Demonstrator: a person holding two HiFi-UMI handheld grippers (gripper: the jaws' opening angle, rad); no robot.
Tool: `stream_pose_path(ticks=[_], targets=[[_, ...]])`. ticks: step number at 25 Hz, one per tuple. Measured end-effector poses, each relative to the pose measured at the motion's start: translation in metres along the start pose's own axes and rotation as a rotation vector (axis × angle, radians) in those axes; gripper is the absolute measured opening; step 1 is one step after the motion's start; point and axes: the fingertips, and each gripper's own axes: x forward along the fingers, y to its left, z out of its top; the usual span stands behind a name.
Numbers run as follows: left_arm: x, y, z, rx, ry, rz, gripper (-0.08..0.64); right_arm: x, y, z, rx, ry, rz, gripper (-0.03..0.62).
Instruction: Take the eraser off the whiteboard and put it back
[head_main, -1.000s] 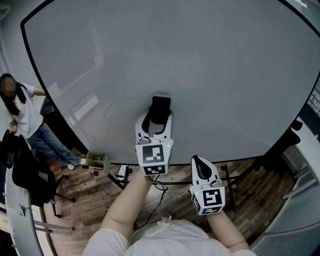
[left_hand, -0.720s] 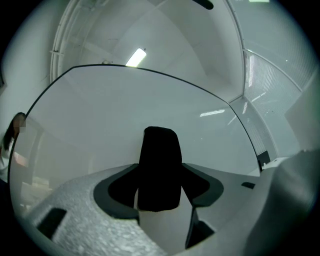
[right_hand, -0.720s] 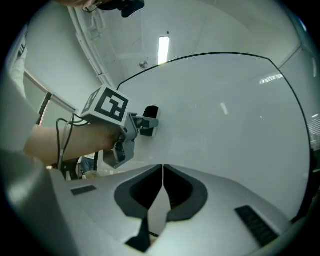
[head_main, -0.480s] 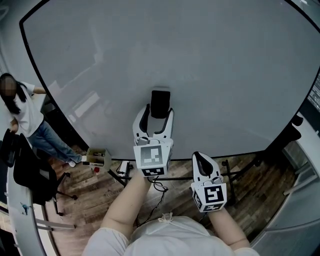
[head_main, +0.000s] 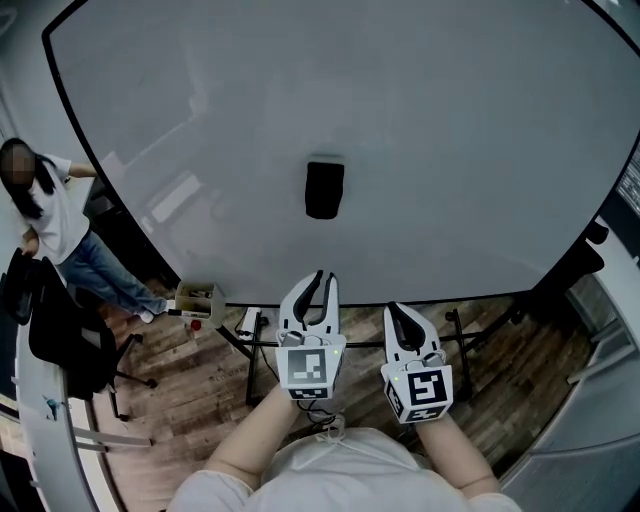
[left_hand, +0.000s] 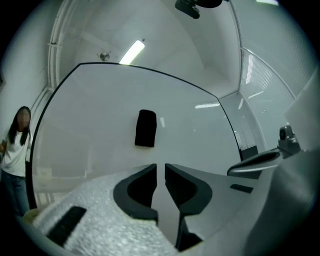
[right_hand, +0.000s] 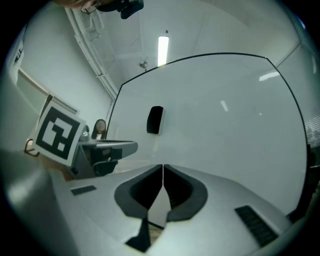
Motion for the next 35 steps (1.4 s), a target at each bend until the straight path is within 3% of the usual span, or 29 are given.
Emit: stream_pose_path(ticks=[6,12,35], targets=[[-0.038,-0.007,-0.037,-0.051,0.095,-0.011,0.017,-0.008,0.017,-0.008,0.022,-0.004,0.021,0.028],[-0.063,-0.007,-0.035,-0.084,0.119,-0.019,0.016,-0.020,0.032,-0.007,0.031,-0.030,0.041,0.028],[-0.071,-0.006,-0.018,-0.090,0.087,-0.075,0.015,-0.019,0.051,-0.008,0.009,-0.009,0.029,0.026]])
